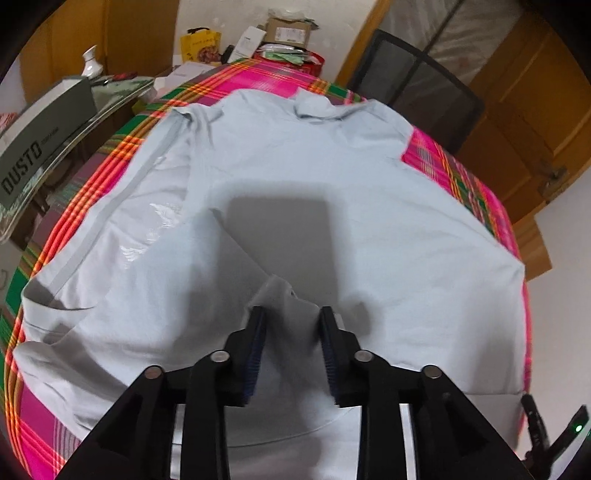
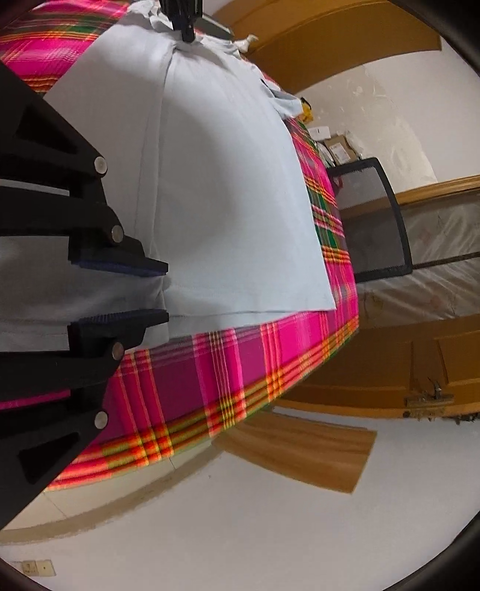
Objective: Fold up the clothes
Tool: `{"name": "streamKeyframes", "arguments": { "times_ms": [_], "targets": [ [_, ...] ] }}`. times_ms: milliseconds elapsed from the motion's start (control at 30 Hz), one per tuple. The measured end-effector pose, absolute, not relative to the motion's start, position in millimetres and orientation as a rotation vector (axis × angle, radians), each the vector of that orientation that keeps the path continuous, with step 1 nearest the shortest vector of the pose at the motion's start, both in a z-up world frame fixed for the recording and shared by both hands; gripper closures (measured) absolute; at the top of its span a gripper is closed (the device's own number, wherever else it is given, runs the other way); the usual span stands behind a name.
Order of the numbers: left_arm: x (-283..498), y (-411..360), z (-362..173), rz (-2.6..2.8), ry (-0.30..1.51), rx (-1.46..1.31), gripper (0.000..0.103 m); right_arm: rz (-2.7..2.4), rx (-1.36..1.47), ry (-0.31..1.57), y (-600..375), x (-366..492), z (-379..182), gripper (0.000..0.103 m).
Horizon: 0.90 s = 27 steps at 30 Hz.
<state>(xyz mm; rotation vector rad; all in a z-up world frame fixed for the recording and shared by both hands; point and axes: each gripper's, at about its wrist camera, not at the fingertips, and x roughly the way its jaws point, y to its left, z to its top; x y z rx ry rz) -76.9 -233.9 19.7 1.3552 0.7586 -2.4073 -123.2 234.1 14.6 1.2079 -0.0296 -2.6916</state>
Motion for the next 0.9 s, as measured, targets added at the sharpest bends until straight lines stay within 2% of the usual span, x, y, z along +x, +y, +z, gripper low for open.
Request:
{"name": "streamKeyframes", "arguments": {
  "times_ms": [100,200,333,500,633,900],
  "targets": [
    [-66.1,-244.5,27.2,-2.399,0.778,1.329,0.050,-2.734,1.180,-0.001,234.3,-114.7,26.0,0.084],
    [-55.7,-252.5,33.1,-2.407,0.801,1.304,0.047,-2.734,1.123,0.016,227.1,-101.4,39.0,0.084],
    [-44.1,-256.5,33.0,-2.410,0.784,1.330,0.047,-2.645,1.129,0.055,202.8,-88.4,35.2,0.084],
    [-13.6,-275.8,31.2,-2.365,0.679,1.308,0.047,-2.593,1.198,0.104,181.1,-79.3,18.2,0.084],
    [12.9,-306.4,26.8,-2.316,0.725,1.289,0.047,-2.621,1.273,0.080,181.8,-82.4,10.1,0.084],
    [49.3,-331.8,33.2,-2.311,0.669,1.209,0.047,-2.650,1.177,0.183,148.4,-56.5,30.1,0.084]
  ]
}}
